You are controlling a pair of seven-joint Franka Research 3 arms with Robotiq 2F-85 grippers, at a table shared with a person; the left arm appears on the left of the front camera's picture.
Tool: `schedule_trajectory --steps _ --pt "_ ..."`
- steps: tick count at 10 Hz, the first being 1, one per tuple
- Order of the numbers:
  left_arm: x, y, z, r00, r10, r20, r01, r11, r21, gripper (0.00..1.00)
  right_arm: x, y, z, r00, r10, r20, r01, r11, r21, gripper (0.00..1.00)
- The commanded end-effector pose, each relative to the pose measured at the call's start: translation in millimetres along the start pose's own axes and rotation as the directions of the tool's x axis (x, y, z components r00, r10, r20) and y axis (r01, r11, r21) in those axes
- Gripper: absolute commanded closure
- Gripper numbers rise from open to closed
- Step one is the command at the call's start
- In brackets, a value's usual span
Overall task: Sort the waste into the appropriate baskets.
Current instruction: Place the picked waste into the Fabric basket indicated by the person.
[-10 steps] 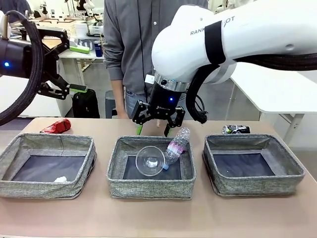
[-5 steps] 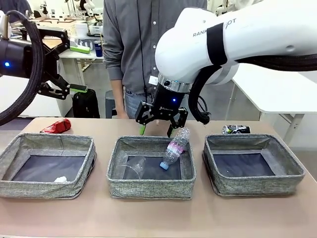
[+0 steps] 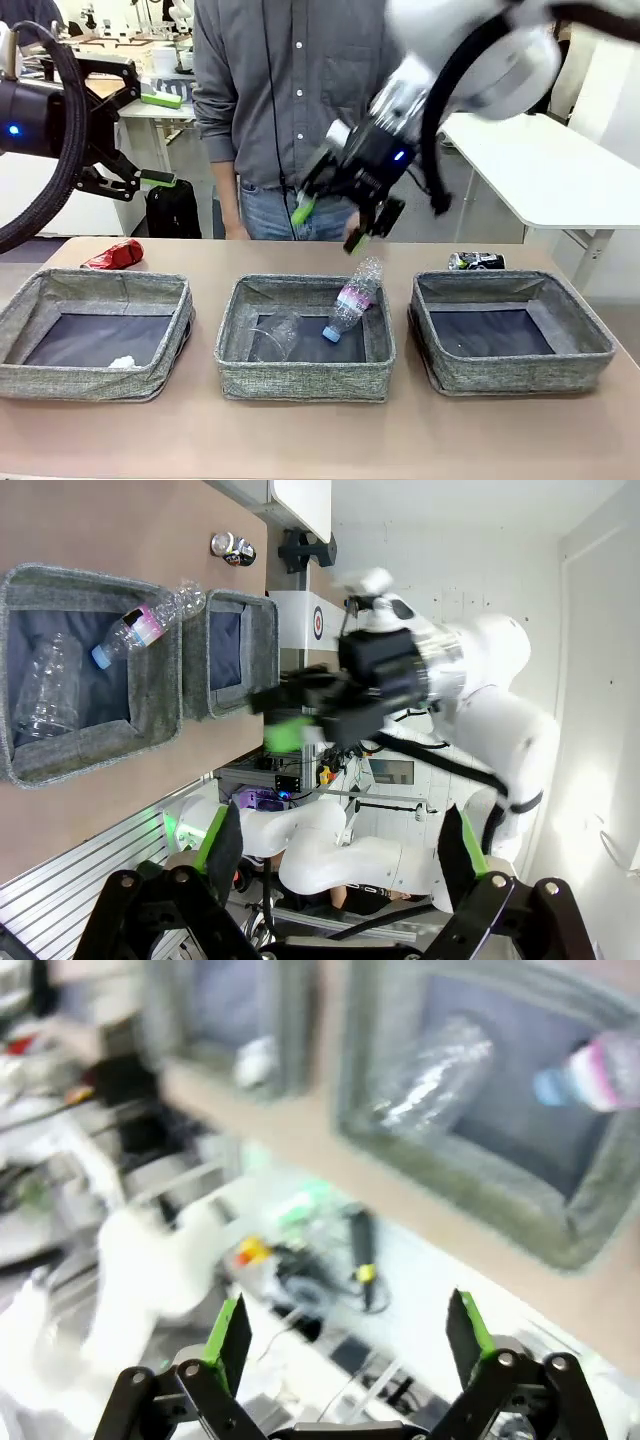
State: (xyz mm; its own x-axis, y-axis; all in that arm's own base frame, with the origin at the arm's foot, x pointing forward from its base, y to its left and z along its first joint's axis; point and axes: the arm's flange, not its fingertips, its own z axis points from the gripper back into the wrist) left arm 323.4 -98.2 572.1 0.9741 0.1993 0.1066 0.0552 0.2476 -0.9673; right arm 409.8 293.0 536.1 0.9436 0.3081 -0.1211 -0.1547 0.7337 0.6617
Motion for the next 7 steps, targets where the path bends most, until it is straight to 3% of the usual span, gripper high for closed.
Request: schedule_trajectory --steps 1,2,3,4,5,6,7 --pt "-1 -1 -1 1.0 0.009 -0.002 -0.009 1.0 -0.005 0.0 -22 -38 24 0.982 0.101 -0.157 0.023 0.769 0.639 0.0" --pt "-1 -1 -1 1.0 0.009 -0.002 -0.009 1.0 -0.005 0.0 -27 -52 18 0.986 0.132 -0.098 -0.01 0.644 0.765 0.0" --pt "-1 -1 -1 1.0 0.009 -0.002 -0.009 1.0 -0.005 0.0 -30 -69 14 0.997 0.068 -0.019 -0.02 0.528 0.849 0.0" --pt "-1 -1 -1 1.0 0.009 -0.002 -0.009 1.0 -0.005 0.0 -33 -83 14 0.998 -0.069 0.006 0.026 0.455 0.89 0.0" --pt "-1 -1 -1 1.0 0.009 -0.002 -0.009 1.0 -0.005 0.0 -30 -81 14 0.976 -0.214 -0.028 0.132 0.488 0.863 0.0" --pt "-1 -1 -1 1.0 0.009 -0.002 -0.009 1.0 -0.005 0.0 -26 -66 30 0.996 0.088 -0.026 -0.054 0.784 0.618 0.0" --pt "-1 -1 -1 1.0 0.009 -0.002 -0.009 1.0 -0.005 0.0 -26 -66 30 0.996 0.088 -0.026 -0.054 0.784 0.618 0.0"
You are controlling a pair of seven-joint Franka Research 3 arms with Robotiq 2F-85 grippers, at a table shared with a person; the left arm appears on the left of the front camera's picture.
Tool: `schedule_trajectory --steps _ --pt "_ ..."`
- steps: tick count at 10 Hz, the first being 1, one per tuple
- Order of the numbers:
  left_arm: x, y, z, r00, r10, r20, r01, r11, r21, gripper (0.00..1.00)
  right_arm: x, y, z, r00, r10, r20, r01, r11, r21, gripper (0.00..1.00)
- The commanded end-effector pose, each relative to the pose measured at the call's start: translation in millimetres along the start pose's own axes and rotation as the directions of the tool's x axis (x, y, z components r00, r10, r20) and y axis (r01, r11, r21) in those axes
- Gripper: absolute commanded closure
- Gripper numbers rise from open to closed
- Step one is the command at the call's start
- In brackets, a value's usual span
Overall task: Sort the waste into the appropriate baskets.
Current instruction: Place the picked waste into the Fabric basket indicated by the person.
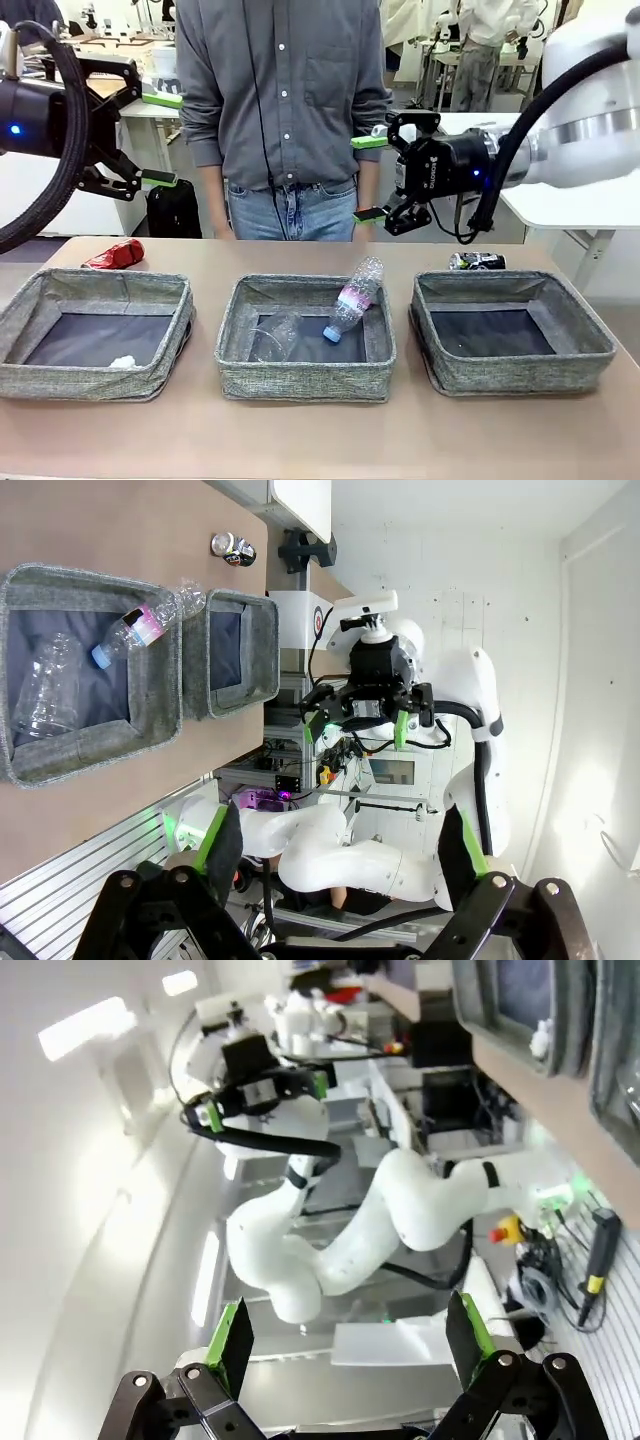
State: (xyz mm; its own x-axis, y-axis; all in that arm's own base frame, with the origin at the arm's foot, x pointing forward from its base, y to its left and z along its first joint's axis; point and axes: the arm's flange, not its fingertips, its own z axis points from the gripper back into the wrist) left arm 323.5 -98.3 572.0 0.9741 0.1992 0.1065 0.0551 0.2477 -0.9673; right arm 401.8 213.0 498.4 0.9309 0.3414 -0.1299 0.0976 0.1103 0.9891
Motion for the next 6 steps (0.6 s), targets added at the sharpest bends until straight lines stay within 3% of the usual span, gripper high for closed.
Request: schedule_trajectory --steps 1,6 --pt "-1.3 -1.4 -0.5 1.0 0.009 -0.002 -0.009 1.0 -0.005 0.0 1.5 20.2 -3.0 0.998 0.052 -0.044 -0.056 0.993 -0.101 0.0" --pt "-1.3 -1.4 -0.5 1.0 0.009 -0.002 -0.009 1.0 -0.005 0.0 1.5 20.2 -3.0 0.998 0.052 -0.044 -0.056 0.993 -0.101 0.0"
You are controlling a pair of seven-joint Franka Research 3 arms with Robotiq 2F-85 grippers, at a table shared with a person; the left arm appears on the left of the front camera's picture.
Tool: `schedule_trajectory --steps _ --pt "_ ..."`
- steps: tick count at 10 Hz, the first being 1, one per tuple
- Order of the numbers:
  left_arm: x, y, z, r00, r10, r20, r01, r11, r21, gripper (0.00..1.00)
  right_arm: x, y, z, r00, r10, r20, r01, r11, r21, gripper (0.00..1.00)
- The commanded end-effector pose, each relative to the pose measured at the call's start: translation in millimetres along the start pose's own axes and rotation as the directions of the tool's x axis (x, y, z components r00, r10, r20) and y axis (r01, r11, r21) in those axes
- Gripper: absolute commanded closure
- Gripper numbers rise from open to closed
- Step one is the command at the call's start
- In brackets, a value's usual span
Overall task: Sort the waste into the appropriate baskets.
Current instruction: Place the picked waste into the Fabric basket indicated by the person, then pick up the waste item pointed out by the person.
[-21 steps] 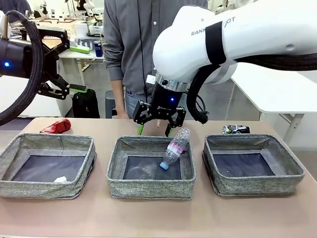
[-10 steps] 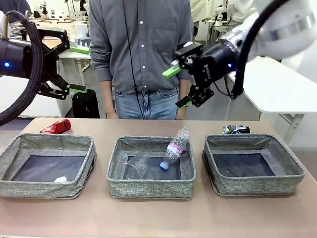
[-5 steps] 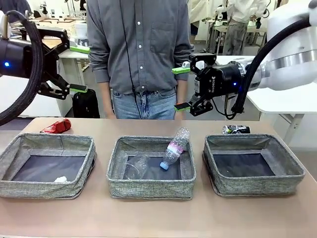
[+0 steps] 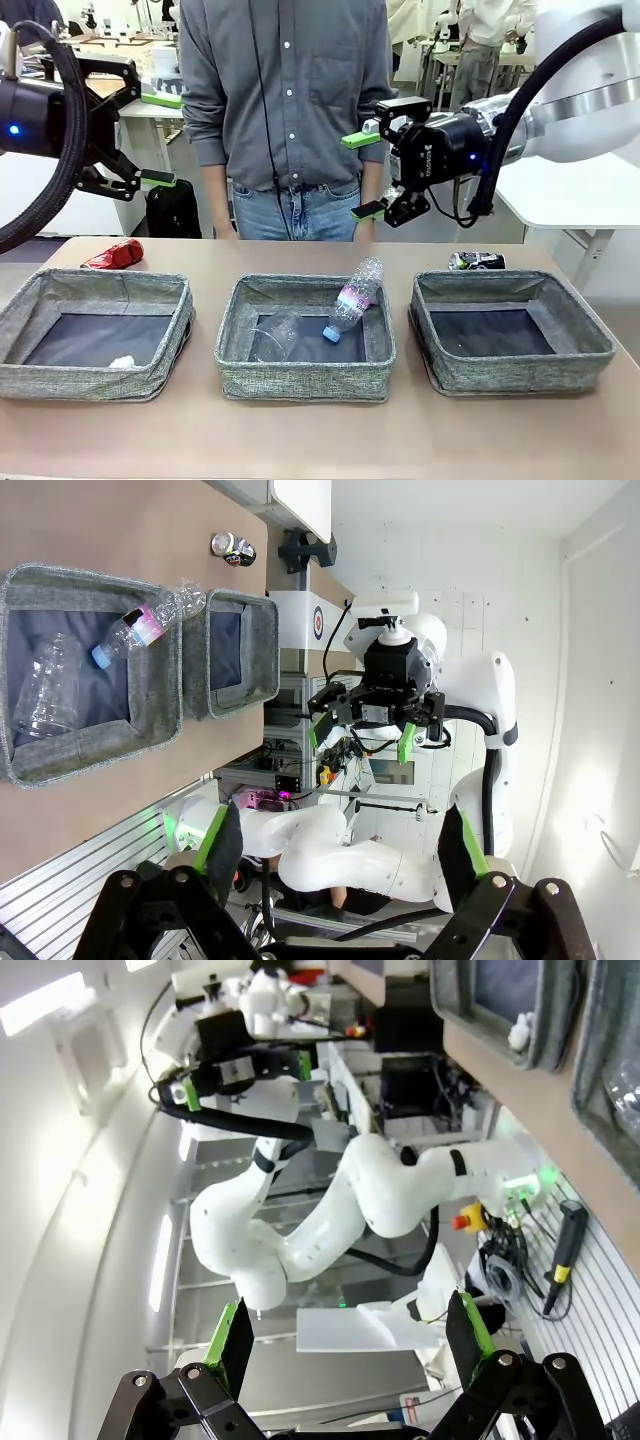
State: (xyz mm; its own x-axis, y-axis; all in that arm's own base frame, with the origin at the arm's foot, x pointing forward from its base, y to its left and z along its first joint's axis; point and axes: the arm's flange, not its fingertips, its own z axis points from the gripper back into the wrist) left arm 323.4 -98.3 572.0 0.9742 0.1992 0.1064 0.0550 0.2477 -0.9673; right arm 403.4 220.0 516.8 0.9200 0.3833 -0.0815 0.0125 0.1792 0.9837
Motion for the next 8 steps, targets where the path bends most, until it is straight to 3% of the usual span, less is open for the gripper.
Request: schedule_trajectory --steps 1,8 --pt "-1.3 -1.4 -0.5 1.0 0.009 -0.002 -0.009 1.0 -0.005 0.0 0.0 0.9 1.8 1.0 0.001 -0.004 -0.001 1.0 -0.007 0.0" --pt "-1.3 -1.4 -0.5 1.0 0.009 -0.002 -0.009 1.0 -0.005 0.0 0.0 0.9 1.8 1.0 0.001 -0.004 -0.001 1.0 -0.007 0.0"
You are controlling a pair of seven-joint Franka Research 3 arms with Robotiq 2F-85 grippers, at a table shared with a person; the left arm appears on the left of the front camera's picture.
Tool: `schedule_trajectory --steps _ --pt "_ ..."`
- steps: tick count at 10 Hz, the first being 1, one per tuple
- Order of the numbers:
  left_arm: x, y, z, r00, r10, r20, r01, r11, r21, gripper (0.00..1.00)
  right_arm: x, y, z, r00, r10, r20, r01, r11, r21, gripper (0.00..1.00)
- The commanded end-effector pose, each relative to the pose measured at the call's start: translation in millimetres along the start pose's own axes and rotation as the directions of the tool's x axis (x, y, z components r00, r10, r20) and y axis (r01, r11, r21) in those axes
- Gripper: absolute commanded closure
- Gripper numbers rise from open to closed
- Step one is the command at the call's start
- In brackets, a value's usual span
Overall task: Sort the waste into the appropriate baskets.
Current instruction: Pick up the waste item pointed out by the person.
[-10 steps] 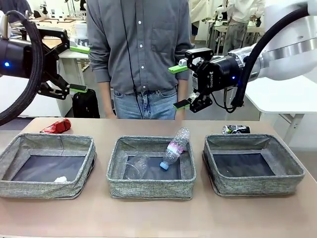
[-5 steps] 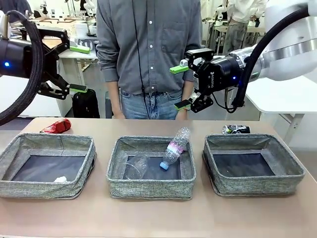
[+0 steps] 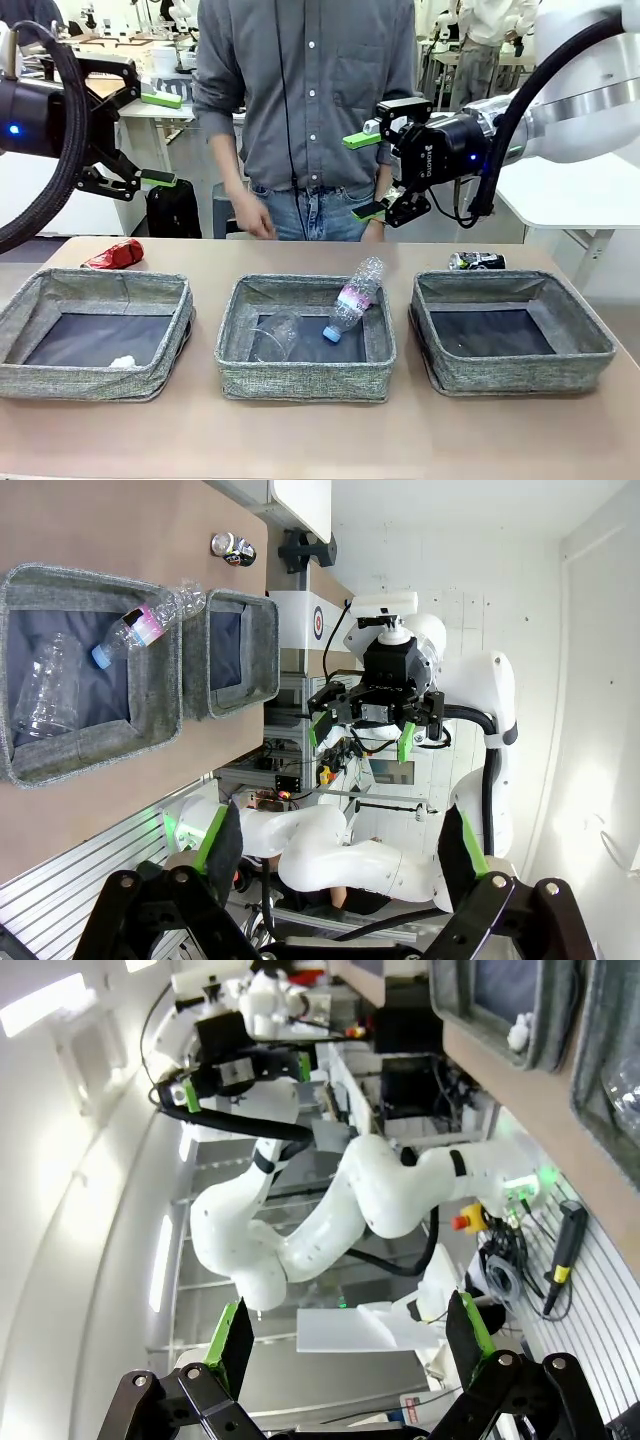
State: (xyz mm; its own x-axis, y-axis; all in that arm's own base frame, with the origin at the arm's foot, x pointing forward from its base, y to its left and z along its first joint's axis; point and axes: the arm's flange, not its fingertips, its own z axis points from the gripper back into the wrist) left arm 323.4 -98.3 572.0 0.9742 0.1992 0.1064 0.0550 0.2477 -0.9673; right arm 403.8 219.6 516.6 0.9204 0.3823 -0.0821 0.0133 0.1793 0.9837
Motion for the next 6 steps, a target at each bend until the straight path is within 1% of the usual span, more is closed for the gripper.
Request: schedule_trajectory --steps 1,6 --pt "-1.3 -1.4 -0.5 1.0 0.009 -0.002 -0.009 1.0 -0.005 0.0 -0.2 1.2 1.3 1.0 0.002 -0.005 -0.002 1.0 -0.007 0.0" --pt "-1.3 -1.4 -0.5 1.0 0.009 -0.002 -0.009 1.0 -0.005 0.0 -0.2 1.2 1.3 1.0 0.002 -0.005 -0.002 1.0 -0.007 0.0"
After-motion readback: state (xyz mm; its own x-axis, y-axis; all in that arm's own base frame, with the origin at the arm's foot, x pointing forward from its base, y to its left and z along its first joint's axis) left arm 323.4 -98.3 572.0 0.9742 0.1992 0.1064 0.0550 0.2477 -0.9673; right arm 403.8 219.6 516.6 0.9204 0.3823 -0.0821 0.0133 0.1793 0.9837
